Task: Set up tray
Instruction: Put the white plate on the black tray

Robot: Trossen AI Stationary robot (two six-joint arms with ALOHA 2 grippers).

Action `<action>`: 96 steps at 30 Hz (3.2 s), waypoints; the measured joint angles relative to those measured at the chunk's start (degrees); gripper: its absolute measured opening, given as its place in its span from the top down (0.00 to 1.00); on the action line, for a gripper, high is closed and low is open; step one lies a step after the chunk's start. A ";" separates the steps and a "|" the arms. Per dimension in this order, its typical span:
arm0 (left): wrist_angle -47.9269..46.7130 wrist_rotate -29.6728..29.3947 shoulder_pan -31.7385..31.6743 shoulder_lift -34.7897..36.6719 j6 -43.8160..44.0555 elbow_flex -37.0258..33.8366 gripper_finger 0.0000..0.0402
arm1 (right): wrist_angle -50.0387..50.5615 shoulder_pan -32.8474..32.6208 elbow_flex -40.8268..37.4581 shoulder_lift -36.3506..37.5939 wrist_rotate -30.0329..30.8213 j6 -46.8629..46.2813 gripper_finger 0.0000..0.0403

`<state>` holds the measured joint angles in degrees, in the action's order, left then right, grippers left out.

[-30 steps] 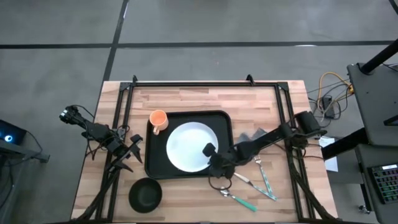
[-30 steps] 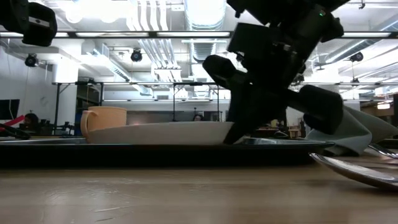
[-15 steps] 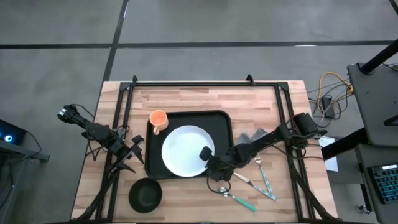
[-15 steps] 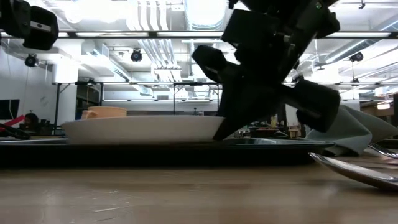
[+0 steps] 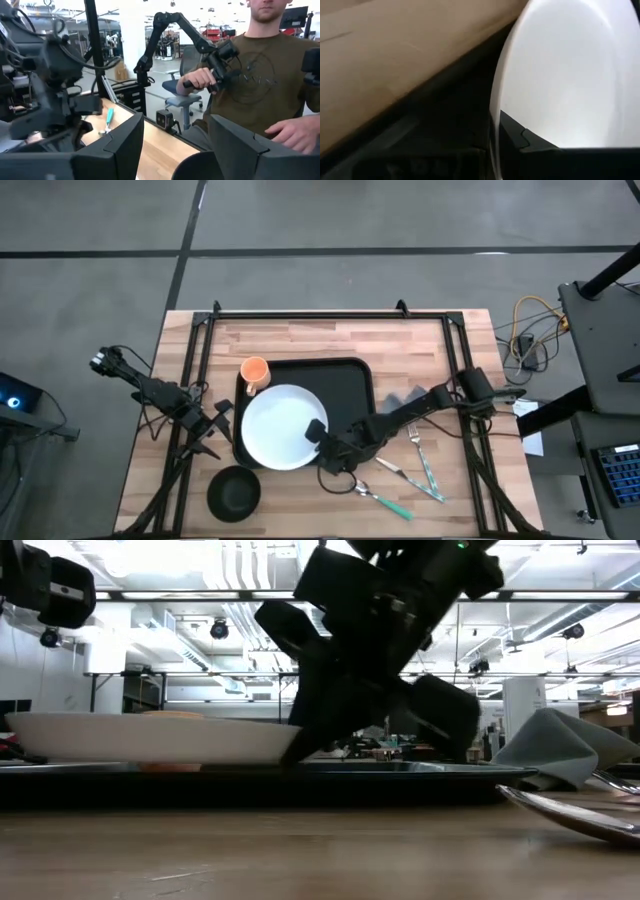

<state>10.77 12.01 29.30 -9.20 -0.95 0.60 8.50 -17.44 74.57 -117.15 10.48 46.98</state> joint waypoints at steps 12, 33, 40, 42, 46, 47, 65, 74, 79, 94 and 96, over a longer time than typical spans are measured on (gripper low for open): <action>0.13 0.00 0.00 -3.38 0.00 0.00 0.50 | 1.07 3.48 1.27 0.47 -1.29 -1.58 0.98; 0.15 0.07 -0.02 -9.14 26.13 0.01 0.50 | 0.99 3.48 1.07 0.40 -5.00 -3.57 0.98; 0.13 0.04 0.00 -10.60 26.12 0.11 0.50 | 0.58 3.53 1.03 0.38 -8.10 -5.21 0.98; 0.19 0.04 -0.04 -10.68 24.16 0.30 0.50 | -0.75 3.51 0.81 0.36 -8.52 -4.66 0.98; 0.18 -0.03 -0.04 -10.68 20.39 0.31 0.50 | -1.73 3.52 0.76 0.36 -8.98 -4.45 0.98; 0.19 -0.12 -0.05 -10.68 19.68 0.31 0.50 | -1.67 3.59 0.74 0.36 -9.00 -4.19 0.98; 0.72 -0.33 -0.07 -10.57 16.90 1.51 0.50 | -4.97 4.14 0.72 -2.98 -9.01 -3.51 0.98; 0.66 -0.35 -0.09 -10.64 16.90 1.99 0.50 | -5.68 4.23 3.09 -6.54 -9.01 -3.27 0.98; 0.63 -0.34 -0.09 -10.71 16.90 1.99 0.50 | -5.48 4.23 3.10 -6.42 -8.96 -3.78 0.98; 0.65 -0.35 -0.09 -10.71 16.90 1.99 0.50 | -4.35 4.23 3.08 -6.46 -8.80 -4.63 0.94; 0.65 -0.35 -0.09 -10.71 16.90 1.99 0.50 | -4.32 4.23 3.08 -6.46 -8.76 -4.91 0.91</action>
<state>11.42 11.66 29.21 -19.90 15.94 2.59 4.18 -13.21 77.65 -123.61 1.72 42.07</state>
